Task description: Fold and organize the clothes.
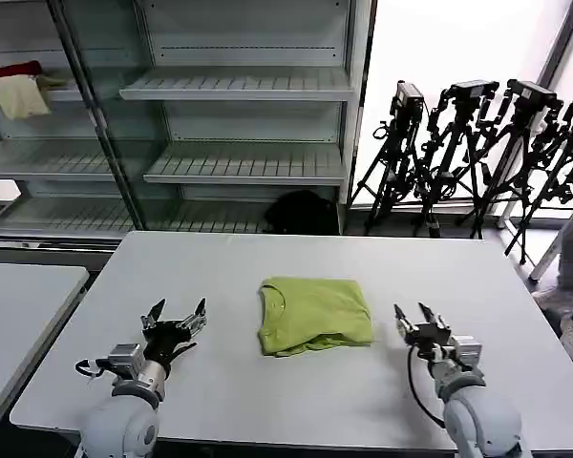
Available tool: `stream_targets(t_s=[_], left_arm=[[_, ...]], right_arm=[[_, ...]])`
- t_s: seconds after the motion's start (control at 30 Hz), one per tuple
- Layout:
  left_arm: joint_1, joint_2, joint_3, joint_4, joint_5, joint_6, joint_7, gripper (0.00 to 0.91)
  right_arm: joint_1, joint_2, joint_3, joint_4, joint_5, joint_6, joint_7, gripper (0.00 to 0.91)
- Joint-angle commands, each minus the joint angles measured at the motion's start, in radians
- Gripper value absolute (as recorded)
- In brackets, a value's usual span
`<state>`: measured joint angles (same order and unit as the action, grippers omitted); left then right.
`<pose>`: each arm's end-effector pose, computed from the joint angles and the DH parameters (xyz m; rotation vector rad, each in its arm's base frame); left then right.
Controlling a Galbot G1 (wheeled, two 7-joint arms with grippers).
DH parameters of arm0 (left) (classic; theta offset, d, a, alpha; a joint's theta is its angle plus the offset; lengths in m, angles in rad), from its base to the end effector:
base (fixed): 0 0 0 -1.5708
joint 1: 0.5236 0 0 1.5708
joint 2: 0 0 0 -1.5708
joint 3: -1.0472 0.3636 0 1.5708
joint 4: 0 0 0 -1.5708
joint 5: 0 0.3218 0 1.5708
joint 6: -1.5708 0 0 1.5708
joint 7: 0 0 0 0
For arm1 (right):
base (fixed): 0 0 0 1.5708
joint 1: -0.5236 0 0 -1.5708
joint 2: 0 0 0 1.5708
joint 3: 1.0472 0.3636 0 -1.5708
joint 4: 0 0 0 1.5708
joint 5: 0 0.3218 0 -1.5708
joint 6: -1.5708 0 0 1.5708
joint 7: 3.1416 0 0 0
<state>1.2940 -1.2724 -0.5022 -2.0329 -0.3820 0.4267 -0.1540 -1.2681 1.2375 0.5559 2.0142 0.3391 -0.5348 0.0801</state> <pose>0.2274 0.0588 -0.2761 -0.0393 -2.8933 0.0753 0.2374 -0.0827 -0.2686 0.0495 -2.8162 0.0463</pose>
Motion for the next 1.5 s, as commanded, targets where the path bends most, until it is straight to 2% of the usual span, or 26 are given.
stream_targets(t_s=[0.03, 0.07, 0.13, 0.37, 0.73, 0.97, 1.17, 1.5], left_arm=[[0.011, 0.076, -0.055, 0.036, -0.037, -0.081, 0.107, 0.907], [0.012, 0.083, -0.061, 0.042, -0.046, -0.087, 0.110, 0.907], [0.015, 0.092, -0.073, 0.050, -0.075, -0.097, 0.117, 0.907], [0.034, 0.113, -0.103, 0.066, -0.234, -0.109, 0.126, 0.907], [0.015, 0.106, -0.092, 0.081, -0.237, -0.101, 0.114, 0.907], [0.016, 0.129, -0.104, 0.077, -0.241, -0.108, 0.081, 0.907], [0.032, 0.154, -0.114, 0.080, -0.246, -0.138, 0.068, 0.907], [0.052, 0.155, -0.116, 0.096, -0.244, -0.196, 0.055, 0.907]], right_arm=[[-0.116, -0.098, 0.278, -0.091, -0.049, 0.174, 0.059, 0.907], [-0.137, -0.104, 0.298, -0.098, -0.051, 0.184, 0.039, 0.907], [-0.157, -0.099, 0.306, -0.099, -0.050, 0.217, 0.041, 0.907], [-0.166, -0.076, 0.304, -0.092, -0.071, 0.203, 0.025, 0.907], [-0.197, -0.097, 0.361, -0.092, -0.067, 0.219, -0.006, 0.907], [-0.193, -0.090, 0.364, -0.078, -0.062, 0.235, -0.028, 0.907], [-0.195, -0.086, 0.362, -0.068, -0.061, 0.240, -0.043, 0.907], [-0.209, -0.086, 0.362, -0.064, -0.051, 0.244, -0.052, 0.907]])
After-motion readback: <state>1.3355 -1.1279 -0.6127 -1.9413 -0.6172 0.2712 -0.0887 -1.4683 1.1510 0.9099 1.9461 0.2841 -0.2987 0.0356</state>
